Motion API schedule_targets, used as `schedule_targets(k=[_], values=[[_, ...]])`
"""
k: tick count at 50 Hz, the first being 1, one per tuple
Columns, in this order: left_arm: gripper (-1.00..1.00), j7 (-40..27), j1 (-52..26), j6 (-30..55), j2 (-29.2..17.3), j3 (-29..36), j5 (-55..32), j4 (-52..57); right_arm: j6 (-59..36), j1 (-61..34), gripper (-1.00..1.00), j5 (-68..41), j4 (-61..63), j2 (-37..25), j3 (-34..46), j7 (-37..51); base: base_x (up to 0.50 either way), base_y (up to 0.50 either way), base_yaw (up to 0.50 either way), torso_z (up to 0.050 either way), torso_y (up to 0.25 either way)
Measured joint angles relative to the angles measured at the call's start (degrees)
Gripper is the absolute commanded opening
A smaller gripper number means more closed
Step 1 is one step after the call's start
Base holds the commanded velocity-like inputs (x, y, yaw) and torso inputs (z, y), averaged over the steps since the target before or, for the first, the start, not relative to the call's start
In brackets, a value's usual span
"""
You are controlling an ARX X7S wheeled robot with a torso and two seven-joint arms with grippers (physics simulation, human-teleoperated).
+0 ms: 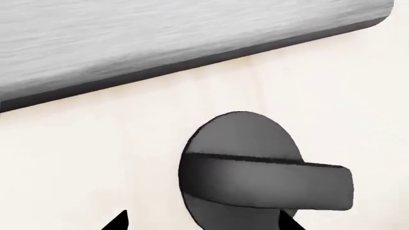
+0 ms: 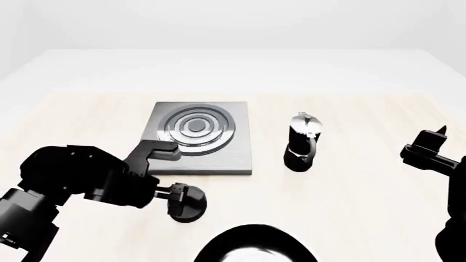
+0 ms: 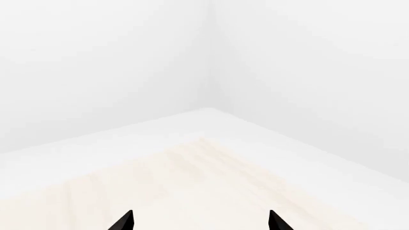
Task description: Turn on the stove and put the frying pan on it.
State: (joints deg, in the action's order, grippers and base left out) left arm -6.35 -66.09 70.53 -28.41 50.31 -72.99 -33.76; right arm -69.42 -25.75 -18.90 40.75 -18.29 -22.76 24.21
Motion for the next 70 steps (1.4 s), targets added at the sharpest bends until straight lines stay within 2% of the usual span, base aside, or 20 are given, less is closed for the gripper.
schedule_targets(k=[13,34,42,48,53,63,67,70], values=[[1.0,1.3,-0.15,-1.14,1.64,0.16,-0.69,0.2,0.06,0.13,1.0,-0.29,0.07,0.0,-0.19,0.11,0.0,0.0,0.0,0.0,0.0],[1.0,-5.88,-3.33,-9.34,6.94,-3.2,-0.73,-12.85,0.03,0.36,1.0,-0.69,0.48,-0.19,-0.58,0.35,0.0,0.0,0.0,0.0,0.0],[1.0,-8.72,-4.2,-11.03,6.91,-4.37,1.08,-14.62,-0.01,0.34,1.0,-0.81,0.63,-0.32,-0.66,0.5,0.0,0.0,0.0,0.0,0.0],[1.0,-11.42,-2.98,-13.78,3.08,-7.72,-1.03,-1.9,-0.04,0.22,1.0,-0.89,0.65,-0.33,-0.43,0.66,0.0,0.0,0.0,0.0,0.0],[1.0,-17.24,-4.67,-12.53,-1.17,-12.48,-8.52,10.6,-0.41,-0.19,1.0,-1.11,0.76,-0.33,-0.17,0.78,0.0,0.0,0.0,0.0,0.0],[1.0,-33.57,-15.75,-3.39,-11.36,-17.27,-28.59,28.48,-1.35,-1.24,1.0,-2.26,0.82,0.05,0.12,0.39,0.0,0.0,0.0,0.0,0.0],[1.0,-36.85,-20.41,2.34,-15.47,-16.08,-35.28,32.4,-1.82,-1.67,1.0,-3.0,0.85,0.21,0.05,-0.03,0.0,0.0,0.0,0.0,0.0],[1.0,-36.57,-24.35,6.74,-18.47,-13.82,-40.28,35.95,-2.05,-1.93,1.0,-3.45,0.77,0.27,-0.03,-0.31,0.0,0.0,0.0,0.0,0.0]])
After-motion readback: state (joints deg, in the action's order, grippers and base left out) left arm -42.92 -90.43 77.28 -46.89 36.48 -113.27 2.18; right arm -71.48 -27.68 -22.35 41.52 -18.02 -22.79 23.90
